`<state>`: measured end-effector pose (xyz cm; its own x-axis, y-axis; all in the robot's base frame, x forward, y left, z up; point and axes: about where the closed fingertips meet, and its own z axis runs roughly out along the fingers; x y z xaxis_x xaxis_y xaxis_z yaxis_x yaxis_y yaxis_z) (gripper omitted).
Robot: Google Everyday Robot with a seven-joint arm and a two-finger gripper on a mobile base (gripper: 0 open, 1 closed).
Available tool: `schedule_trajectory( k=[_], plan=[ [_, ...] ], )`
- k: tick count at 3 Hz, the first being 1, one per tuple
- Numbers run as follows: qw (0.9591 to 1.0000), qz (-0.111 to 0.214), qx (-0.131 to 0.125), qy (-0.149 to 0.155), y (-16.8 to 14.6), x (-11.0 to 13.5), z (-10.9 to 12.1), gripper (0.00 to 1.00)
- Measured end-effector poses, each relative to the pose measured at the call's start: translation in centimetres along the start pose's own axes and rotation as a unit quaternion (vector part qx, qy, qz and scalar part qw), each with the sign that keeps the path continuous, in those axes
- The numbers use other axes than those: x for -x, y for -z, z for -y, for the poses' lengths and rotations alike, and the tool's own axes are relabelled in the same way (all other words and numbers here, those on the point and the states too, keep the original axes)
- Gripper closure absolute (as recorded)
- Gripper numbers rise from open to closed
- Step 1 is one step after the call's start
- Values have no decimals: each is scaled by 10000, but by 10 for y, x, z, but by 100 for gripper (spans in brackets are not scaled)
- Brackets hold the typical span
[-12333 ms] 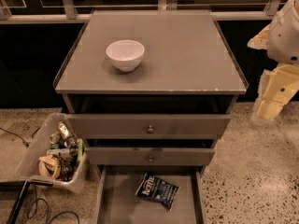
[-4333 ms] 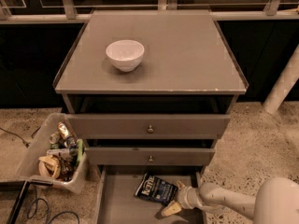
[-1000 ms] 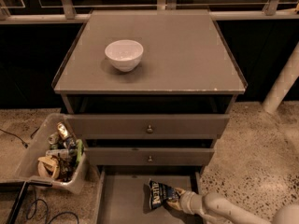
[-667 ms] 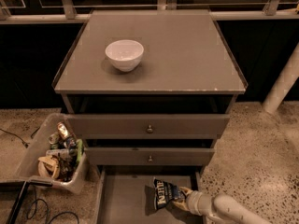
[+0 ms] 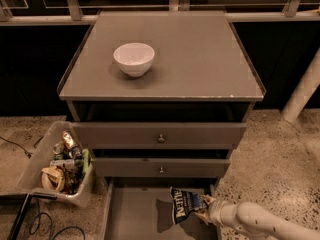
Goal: Pick blue chip bag from bottom drawer and place on counter
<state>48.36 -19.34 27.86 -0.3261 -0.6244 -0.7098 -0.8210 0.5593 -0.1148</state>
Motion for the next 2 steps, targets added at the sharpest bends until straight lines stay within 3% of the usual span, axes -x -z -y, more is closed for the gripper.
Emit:
schedule_trajectory(
  k=[1, 2],
  plan=[
    [9984, -396, -341, 200, 43, 22, 27, 100],
    [9976, -343, -507, 336, 90, 46, 52, 100]
  ],
)
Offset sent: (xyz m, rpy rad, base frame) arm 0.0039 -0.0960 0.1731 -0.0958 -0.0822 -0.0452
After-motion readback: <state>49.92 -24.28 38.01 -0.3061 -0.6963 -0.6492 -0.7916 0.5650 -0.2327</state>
